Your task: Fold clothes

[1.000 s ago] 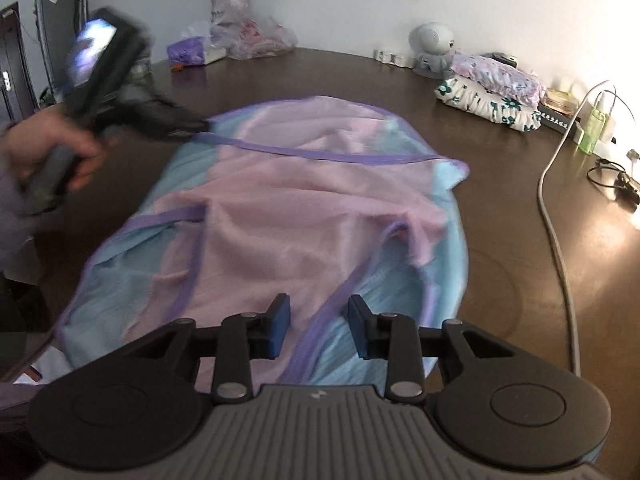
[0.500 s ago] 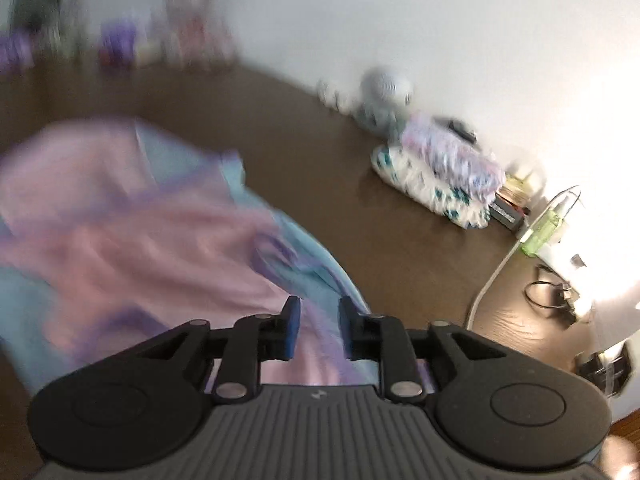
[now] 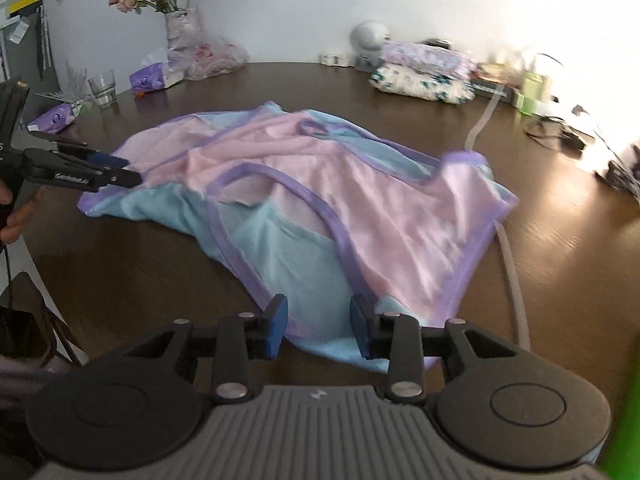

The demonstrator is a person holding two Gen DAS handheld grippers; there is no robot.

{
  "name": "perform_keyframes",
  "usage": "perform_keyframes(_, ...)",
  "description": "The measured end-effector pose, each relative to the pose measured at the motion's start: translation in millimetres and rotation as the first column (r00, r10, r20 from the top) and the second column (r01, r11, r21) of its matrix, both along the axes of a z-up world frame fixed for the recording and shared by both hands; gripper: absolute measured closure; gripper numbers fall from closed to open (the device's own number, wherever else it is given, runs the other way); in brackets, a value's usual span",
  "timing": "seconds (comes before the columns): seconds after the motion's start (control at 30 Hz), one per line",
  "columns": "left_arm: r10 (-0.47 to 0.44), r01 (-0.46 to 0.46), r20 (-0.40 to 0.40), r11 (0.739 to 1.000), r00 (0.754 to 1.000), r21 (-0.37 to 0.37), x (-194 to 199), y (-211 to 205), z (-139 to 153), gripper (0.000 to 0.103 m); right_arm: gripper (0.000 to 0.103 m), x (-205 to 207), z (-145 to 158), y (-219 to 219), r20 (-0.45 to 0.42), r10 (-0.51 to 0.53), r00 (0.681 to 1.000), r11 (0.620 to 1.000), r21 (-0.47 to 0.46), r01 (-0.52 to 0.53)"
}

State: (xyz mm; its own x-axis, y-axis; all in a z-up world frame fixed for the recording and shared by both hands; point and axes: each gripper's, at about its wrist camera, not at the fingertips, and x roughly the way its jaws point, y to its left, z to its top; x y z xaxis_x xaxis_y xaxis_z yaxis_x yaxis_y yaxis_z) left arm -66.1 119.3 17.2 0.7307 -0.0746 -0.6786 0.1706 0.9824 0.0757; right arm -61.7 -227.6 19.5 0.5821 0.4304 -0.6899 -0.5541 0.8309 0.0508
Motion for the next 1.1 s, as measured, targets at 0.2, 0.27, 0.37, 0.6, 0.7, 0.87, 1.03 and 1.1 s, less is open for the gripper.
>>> perform_keyframes(0.2, -0.01, 0.011, 0.014, 0.996, 1.0, -0.084, -16.7, 16.7, -6.6, 0.046, 0.064, 2.8, 7.9, -27.8, -0.01, -0.062, 0.998, 0.997, -0.048, 0.062)
perform_keyframes(0.27, 0.018, -0.018, 0.007, 0.997, 1.0, -0.075, -19.4, 18.4, -4.8, 0.046, 0.063, -0.8, 15.9, -28.4, 0.023, -0.045, 0.999, 0.999, 0.013, 0.045)
perform_keyframes(0.37, 0.002, 0.001, 0.019, 0.992, 1.0, -0.125, -22.6, 17.8, 0.9, 0.046, 0.063, -5.7, 22.5, -19.8, 0.027, 0.05, 0.998, 0.985, 0.167, -0.053)
perform_keyframes(0.6, -0.045, 0.047, 0.023, 0.996, 0.999, -0.082, -20.8, 6.3, -6.5, 0.044, 0.064, 3.4, 5.9, 29.2, 0.006, 0.176, 0.984, 0.965, 0.195, -0.174)
perform_keyframes(0.7, -0.047, 0.05, 0.036, 0.995, 0.998, -0.092, -25.6, 9.2, -8.8, 0.043, 0.066, 9.7, -5.9, 39.0, -0.011, 0.166, 0.986, 0.972, 0.173, -0.162)
perform_keyframes(0.87, -0.057, 0.06, 0.046, 0.996, 0.997, -0.069, -32.4, 9.2, -11.4, 0.036, 0.099, 1.9, -5.9, 31.1, -0.052, 0.16, 0.986, 0.977, 0.15, -0.151)
perform_keyframes(1.03, -0.077, 0.081, 0.058, 0.994, 0.995, -0.072, -35.0, 7.1, -14.8, 0.024, 0.098, -27.4, 6.5, 12.9, -0.066, 0.151, 0.986, 0.988, 0.035, -0.149)
perform_keyframes(1.1, -0.081, 0.084, 0.055, 0.994, 0.995, -0.073, -35.9, 7.3, -14.5, 0.024, 0.084, -34.3, 11.1, 12.2, -0.046, 0.151, 0.987, 0.988, 0.022, -0.151)
